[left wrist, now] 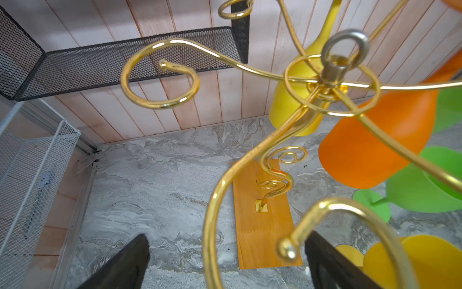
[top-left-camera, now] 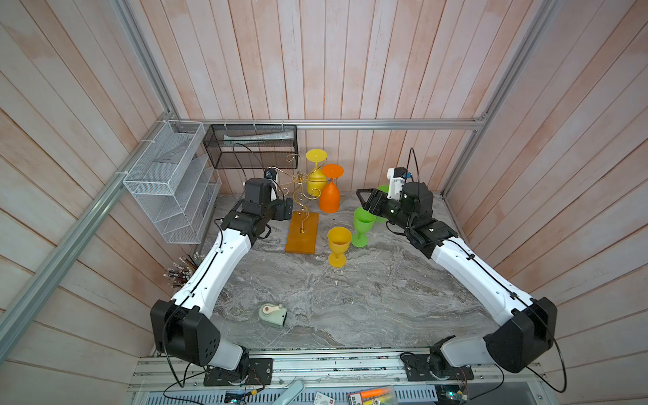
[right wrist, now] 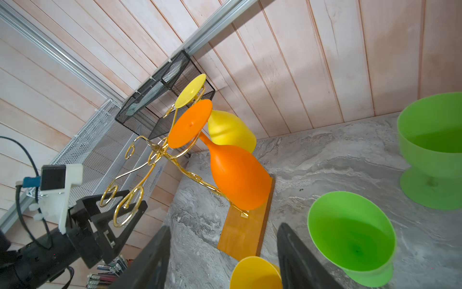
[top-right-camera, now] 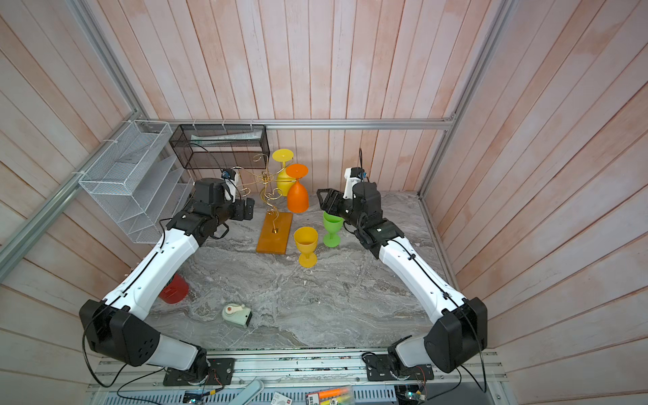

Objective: Take the wine glass off the wine glass rack
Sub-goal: Move the wine glass rack to the top-center of the table, then pick up the wine glass from the wine glass rack.

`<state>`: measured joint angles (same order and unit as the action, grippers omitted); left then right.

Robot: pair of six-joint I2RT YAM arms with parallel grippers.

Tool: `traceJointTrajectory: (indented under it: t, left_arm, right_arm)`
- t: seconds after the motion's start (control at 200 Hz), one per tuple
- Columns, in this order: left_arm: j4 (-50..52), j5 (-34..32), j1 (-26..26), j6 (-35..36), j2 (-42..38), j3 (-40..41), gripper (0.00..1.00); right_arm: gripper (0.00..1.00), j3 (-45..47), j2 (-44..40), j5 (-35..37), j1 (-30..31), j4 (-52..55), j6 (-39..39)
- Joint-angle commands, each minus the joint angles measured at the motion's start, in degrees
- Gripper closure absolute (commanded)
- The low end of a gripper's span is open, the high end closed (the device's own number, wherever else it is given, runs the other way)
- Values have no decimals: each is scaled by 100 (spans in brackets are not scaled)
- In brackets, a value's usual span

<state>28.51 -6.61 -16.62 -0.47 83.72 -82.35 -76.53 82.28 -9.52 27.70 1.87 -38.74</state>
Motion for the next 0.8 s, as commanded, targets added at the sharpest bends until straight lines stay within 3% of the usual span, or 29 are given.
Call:
traceJointTrajectory:
  t: [0.0, 0.27, 0.795]
  left_arm:
    - [-409, 420, 23, -24, -348, 237, 0]
    - [-995, 1030, 15, 166, -1050, 952, 0]
    - [-2267, 2416, 102, 364, -2080, 2134, 0]
  right_arm:
    - [37, -346, 250, -361, -41, -274, -315]
    - [44, -890, 973, -965, -418, -654, -1120]
    - [52, -2044, 1992, -1284, -572, -762, -1839]
